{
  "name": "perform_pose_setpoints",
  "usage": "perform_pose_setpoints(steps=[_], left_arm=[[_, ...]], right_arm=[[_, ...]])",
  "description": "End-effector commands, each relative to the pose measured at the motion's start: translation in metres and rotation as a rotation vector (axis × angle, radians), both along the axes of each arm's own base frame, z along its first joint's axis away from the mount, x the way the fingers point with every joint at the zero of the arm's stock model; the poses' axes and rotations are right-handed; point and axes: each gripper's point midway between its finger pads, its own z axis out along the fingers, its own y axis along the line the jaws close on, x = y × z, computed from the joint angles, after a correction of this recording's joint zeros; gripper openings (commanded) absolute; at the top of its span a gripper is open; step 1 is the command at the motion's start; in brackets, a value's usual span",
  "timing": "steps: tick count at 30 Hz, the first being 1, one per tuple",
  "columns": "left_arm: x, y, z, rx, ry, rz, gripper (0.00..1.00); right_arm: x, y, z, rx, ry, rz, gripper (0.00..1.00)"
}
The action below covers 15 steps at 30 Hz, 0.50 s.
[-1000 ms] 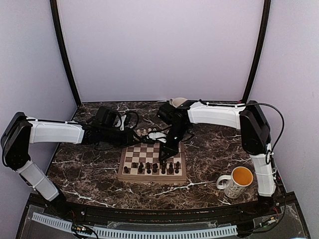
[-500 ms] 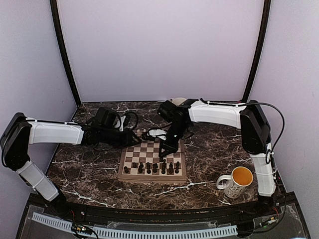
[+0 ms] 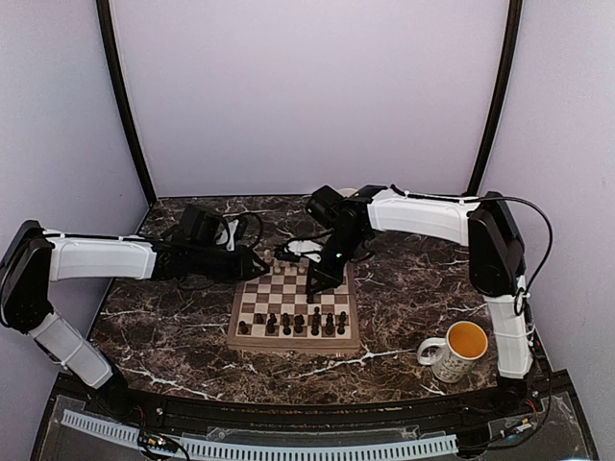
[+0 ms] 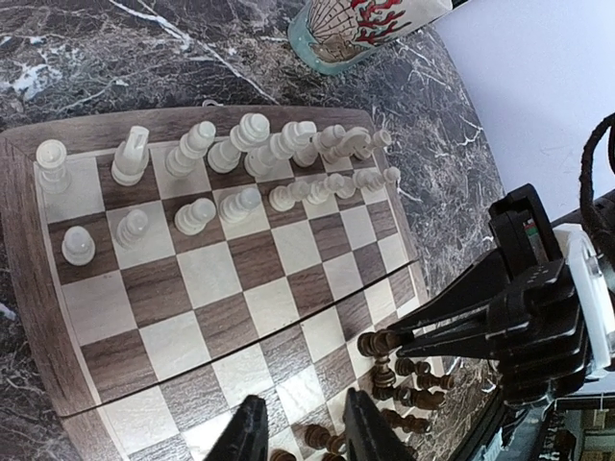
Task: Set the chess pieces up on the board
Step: Pick up the knight from the chessboard, then place the knight at g8.
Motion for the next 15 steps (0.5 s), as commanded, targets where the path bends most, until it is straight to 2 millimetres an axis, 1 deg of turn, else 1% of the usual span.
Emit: perform_pose_setpoints(steps=[1, 4, 6, 9, 12, 15], left_arm=[[0.007, 0.025, 0.012, 0.025, -0.044, 0.055, 0.30], [0.013, 0.044, 0.019, 0.041, -0.070, 0.107, 0.30], [0.017, 0.058, 0.024, 0.049, -0.087, 0.147, 0.31], [0.022, 0.083, 0.027, 0.064, -0.094, 0.214, 0.32], [0.024, 0.108, 0.028, 0.074, -0.092, 0.286, 0.32], [0.025, 0.129, 0.032, 0.074, -0.109, 0.337, 0.33]], right_arm=[[0.011, 0.012, 0.055, 0.116, -0.085, -0.017, 0.10], [0.003, 0.020, 0.070, 0.141, -0.100, 0.004, 0.10], [-0.006, 0.027, 0.079, 0.157, -0.111, 0.027, 0.10], [-0.023, 0.041, 0.087, 0.167, -0.122, 0.071, 0.10], [-0.040, 0.055, 0.090, 0.164, -0.128, 0.118, 0.11], [-0.053, 0.069, 0.086, 0.156, -0.120, 0.155, 0.11]])
